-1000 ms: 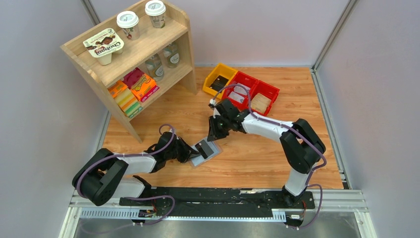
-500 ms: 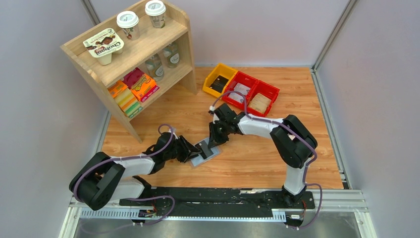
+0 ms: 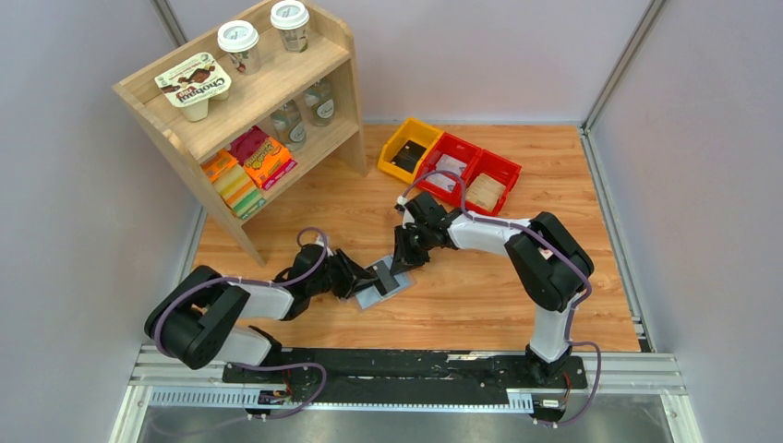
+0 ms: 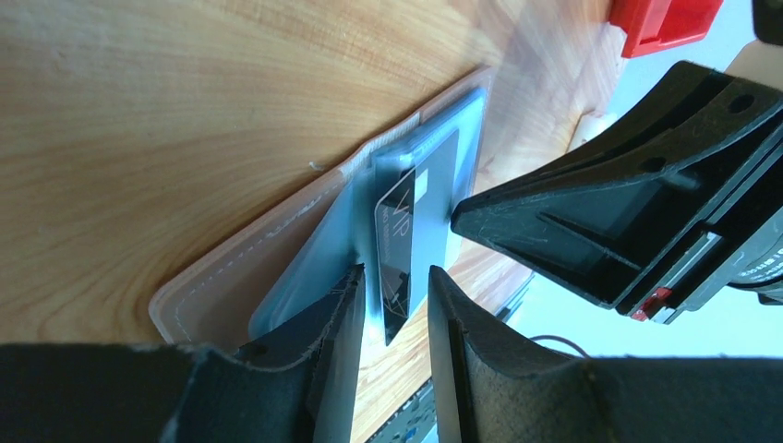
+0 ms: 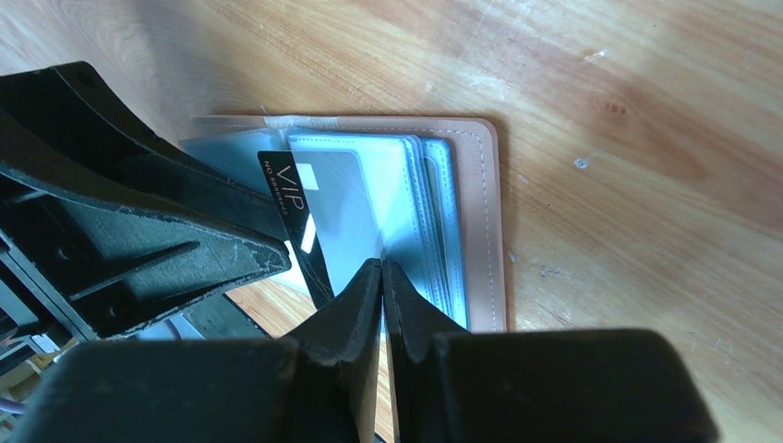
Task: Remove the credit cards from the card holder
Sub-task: Remove the credit card from the card holder.
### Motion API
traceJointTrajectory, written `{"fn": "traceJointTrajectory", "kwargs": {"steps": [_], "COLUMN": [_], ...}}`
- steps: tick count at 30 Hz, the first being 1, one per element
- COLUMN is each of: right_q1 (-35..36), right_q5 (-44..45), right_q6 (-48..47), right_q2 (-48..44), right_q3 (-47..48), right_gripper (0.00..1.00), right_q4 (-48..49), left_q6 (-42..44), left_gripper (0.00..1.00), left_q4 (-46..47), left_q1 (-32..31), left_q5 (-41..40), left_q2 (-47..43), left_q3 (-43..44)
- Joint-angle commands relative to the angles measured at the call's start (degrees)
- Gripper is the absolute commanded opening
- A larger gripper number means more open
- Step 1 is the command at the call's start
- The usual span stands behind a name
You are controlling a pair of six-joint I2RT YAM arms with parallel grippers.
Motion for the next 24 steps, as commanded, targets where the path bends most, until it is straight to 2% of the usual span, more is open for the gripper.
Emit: {"fn": "traceJointTrajectory", "kwargs": {"steps": [1,8,16,21,24], "right_q1": [-0.24,-0.24,-0.32,-0.32,-0.41], "right_q5": [1.35,1.44,1.7,1.79,2.31], "right_q6": [-0.32,-0.41,-0.68,-0.76,-0.85], "right_q2": [1.61,1.52,1.43,1.43,1.26], "right_q3": [-1.26,-1.17,-1.34,-1.17,-1.34], "right_gripper": [0.12,0.12,0.12,0.12,0.12], "right_q4": [-0.57,-0.75,-0.66,-0.66,-0.66], "left_q6": [0.94,3.84,2.79,2.79,3.4], "left_gripper": [0.39,0.37,0.32,0.18,0.05], "left_q4": [3.74,3.21,9.27,11.82,10.77], "left_q1": [1.77,4.94,5.47,5.47,5.47], "left_q5": [-0.87,0.88,4.13,3.7,3.44], "left_q2": [0.87,3.68,8.86,8.17,7.03], "left_q3": [0.62,3.43,3.35,1.77,1.68]}}
